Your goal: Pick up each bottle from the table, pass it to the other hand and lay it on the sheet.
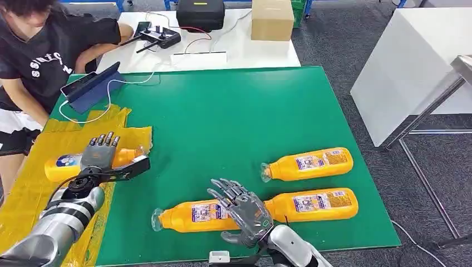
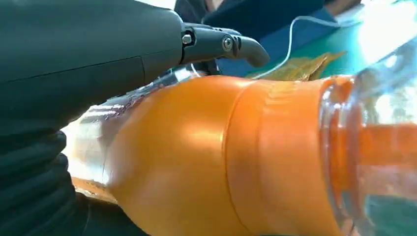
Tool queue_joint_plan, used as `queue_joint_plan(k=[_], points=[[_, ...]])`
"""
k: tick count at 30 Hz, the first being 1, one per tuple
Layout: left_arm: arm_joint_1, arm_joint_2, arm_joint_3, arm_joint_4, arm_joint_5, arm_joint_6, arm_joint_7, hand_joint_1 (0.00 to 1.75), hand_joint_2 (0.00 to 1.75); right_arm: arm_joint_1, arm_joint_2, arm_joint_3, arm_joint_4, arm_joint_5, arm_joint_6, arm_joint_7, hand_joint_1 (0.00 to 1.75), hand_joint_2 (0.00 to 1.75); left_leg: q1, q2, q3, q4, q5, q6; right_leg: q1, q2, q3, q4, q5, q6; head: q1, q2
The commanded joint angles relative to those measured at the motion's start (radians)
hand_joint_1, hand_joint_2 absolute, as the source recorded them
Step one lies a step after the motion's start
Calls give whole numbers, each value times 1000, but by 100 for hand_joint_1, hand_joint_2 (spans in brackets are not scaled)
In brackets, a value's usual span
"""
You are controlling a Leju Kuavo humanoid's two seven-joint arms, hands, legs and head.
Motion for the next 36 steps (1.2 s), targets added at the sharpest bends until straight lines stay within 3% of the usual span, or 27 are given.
queue_joint_plan(k=[1, 7, 9, 17, 18, 21, 27, 30, 36], points=[[-16, -60, 59, 121, 51, -27, -28, 0, 175, -74, -45, 67, 139, 28, 11, 45, 0, 175, 1, 1, 5, -2, -1, -1, 1, 0, 5, -3, 0, 0, 0, 0], [-23, -74, 112, 44, 200, -88, -134, 0, 175, -94, -61, 71, 186, 42, 32, 89, 0, 175, 0, -1, 4, -1, 0, 0, 0, -1, 5, -1, 0, 0, 0, 0], [-18, -82, 115, -40, 332, -186, -206, 0, 175, -124, -56, 88, 215, 46, 53, 114, 0, 175, 1, -1, 4, -1, 0, 0, 1, -1, 5, -2, 0, 0, 0, 0], [-2, -61, 59, -108, 410, -224, -191, 0, 175, -130, -57, 97, 223, 45, 62, 121, 0, 175, 2, 1, 4, 0, -1, 0, 2, 0, 5, -1, -1, 0, 0, 0], [-1, -64, 65, -118, 456, -226, -227, 0, 175, -132, -57, 97, 228, 43, 65, 125, 0, 0, 1, 1, 4, 0, 0, 0, 1, 0, 4, -1, -1, 0, 0, 0], [31, -39, 20, -274, 639, -311, -304, 0, 175, -139, -48, 92, 263, 27, 73, 131, 0, 0, 2, 0, 2, 0, -1, -1, 2, -1, 3, -1, -1, 0, 0, 0], [117, 14, -83, -634, 906, -427, -335, 0, 175, -195, 35, 94, 384, 5, 84, 124, 0, 0, 3, 3, 2, 2, -3, -1, 3, 1, 2, 0, -2, 0, 0, 0], [157, 37, -107, -729, 968, -439, -372, 0, 175, -215, 70, 104, 456, -4, 76, 100, 0, 0, 2, 3, -1, 0, -1, -1, 2, 2, -1, -1, 0, -1, 0, 0], [175, 23, -127, -788, 1004, -432, -396, 0, 175, -244, 119, 132, 526, -3, 95, 98, 0, 0, 2, 3, 2, 0, -1, -1, 2, 1, 1, -1, -1, -1, 0, 0]])
